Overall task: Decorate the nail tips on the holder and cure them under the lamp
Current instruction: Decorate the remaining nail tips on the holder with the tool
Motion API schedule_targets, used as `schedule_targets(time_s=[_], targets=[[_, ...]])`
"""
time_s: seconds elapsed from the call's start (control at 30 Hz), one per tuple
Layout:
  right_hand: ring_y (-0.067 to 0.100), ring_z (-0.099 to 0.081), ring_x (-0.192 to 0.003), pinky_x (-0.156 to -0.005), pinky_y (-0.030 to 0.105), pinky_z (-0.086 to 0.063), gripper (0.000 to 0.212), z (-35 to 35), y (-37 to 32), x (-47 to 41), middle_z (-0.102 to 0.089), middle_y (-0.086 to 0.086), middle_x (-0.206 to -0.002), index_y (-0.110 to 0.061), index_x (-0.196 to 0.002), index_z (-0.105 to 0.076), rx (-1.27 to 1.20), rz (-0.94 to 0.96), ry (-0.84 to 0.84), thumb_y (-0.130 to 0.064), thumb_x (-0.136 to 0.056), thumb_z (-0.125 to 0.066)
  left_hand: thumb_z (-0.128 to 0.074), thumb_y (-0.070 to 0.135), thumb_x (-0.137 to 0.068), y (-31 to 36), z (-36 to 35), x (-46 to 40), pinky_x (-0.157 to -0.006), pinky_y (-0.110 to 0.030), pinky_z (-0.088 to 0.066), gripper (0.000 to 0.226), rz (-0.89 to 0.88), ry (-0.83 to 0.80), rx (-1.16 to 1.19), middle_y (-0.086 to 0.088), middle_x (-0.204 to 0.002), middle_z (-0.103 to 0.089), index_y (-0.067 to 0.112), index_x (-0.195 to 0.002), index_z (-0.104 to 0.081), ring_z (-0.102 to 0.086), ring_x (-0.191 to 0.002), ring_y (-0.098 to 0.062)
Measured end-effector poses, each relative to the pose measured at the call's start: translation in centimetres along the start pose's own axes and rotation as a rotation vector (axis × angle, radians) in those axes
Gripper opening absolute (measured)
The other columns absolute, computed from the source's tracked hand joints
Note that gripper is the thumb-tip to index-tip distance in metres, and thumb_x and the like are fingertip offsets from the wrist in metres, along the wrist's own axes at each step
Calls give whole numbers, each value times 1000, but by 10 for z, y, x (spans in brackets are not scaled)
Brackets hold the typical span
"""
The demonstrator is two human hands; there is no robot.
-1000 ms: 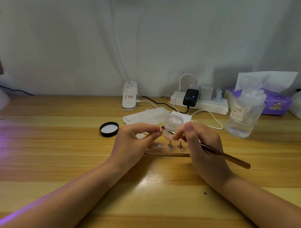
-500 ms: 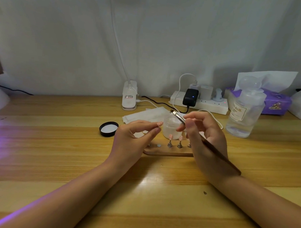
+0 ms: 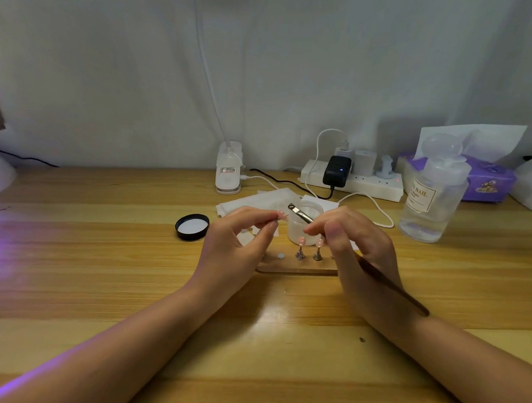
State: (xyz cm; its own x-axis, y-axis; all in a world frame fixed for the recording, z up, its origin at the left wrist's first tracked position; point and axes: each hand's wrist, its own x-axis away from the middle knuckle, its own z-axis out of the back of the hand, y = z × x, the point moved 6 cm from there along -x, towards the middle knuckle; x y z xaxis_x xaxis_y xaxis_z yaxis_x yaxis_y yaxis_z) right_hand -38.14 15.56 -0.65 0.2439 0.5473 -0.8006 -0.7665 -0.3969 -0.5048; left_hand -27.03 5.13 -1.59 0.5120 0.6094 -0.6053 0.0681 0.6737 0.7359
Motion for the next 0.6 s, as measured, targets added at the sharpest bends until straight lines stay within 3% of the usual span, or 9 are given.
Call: schedule_targets(time_s=[0.07,0.23,0.4,0.6], targets=[[-1,-55,-79,-70,28,-46,38,-1,1,1,-57,-18,-81,-25,-84,-59,-1,8,-2,-45,-95,-28,-63,2,-82,1,-2,0,-78,-23,-48,27,-32,-16,-23,11,-88,-67,25,-96,-64,-60,-85,-6],[9,-59,-78,-70,40,-47,44,-5,2,2,-65,-5,-78,-19,-84,-66,63,44,-44,-40,-96,-30,-63,0,-82,0,-3,0,-74,-17,-45,27,-42,-23,-42,13,-84,-65,24,-94,-65,-58,-81,-5],[-1,-55,-70,-69,29,-42,52,1,5,6,-57,-15,-66,-20,-69,-62,37,29,21,-42,-97,-24,-63,2,-83,-2,-2,0,-75,-15,-45,27,8,-25,-29,15,-86,-66,28,-92,-65,-59,-84,-5],[-1,-56,-77,-68,37,-46,46,-3,4,3,-58,-19,-78,-21,-80,-64,36,37,7,-41,-97,-26,-63,3,-83,-1,-2,0,-72,-8,-41,31,15,-32,-32,18,-82,-63,33,-90,-63,-56,-80,0]])
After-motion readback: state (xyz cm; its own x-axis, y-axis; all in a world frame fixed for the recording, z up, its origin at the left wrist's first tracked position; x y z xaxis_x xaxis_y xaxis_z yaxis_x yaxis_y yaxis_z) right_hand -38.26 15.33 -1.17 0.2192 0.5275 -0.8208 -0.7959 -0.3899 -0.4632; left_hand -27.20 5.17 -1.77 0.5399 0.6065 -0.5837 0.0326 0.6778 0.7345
